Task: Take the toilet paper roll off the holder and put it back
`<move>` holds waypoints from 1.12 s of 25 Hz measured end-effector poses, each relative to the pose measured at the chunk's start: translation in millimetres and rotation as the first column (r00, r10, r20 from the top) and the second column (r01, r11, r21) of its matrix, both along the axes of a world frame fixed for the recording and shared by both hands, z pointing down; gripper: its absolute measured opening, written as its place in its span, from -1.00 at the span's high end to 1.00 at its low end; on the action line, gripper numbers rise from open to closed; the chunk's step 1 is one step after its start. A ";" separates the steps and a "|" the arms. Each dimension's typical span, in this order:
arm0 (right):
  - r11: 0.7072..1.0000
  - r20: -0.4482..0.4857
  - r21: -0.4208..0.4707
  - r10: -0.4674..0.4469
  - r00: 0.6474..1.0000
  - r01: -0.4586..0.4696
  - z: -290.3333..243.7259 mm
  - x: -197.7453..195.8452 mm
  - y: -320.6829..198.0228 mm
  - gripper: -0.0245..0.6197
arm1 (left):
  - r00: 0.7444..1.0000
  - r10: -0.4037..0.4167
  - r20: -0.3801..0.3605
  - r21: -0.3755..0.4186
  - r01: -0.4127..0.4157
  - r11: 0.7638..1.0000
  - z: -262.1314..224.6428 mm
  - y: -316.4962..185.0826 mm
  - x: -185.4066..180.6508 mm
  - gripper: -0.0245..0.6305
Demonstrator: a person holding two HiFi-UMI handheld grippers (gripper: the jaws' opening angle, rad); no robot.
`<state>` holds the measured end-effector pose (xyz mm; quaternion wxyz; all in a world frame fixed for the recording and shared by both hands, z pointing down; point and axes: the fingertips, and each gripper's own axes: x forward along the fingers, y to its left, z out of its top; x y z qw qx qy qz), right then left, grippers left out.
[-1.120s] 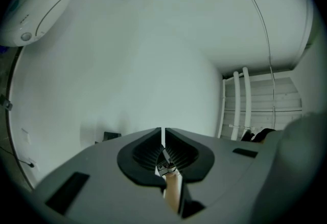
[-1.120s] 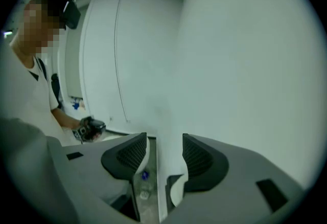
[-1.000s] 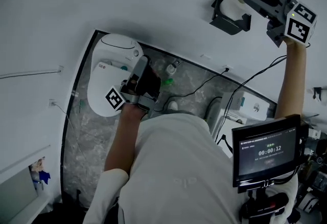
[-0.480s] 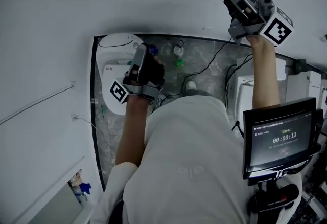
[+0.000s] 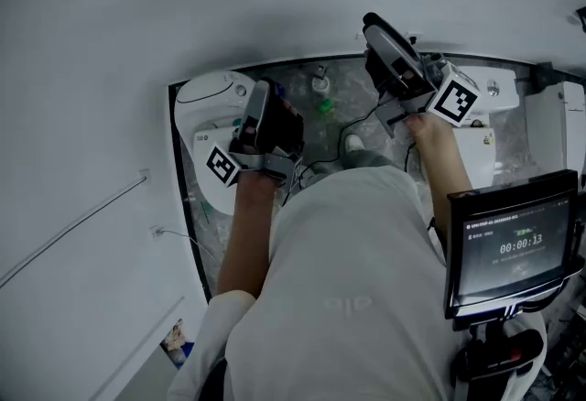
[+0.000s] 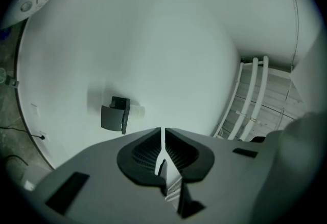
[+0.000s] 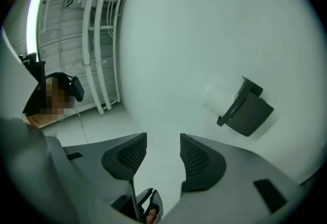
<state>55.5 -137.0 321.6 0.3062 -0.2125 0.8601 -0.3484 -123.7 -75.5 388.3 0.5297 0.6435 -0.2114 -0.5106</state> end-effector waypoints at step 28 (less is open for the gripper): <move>0.985 0.084 -0.142 0.111 0.990 -0.098 43.8 -9.1 22.9 0.33 | 1.000 -0.012 -0.005 0.016 0.012 1.000 -3.9 -8.5 2.5 0.85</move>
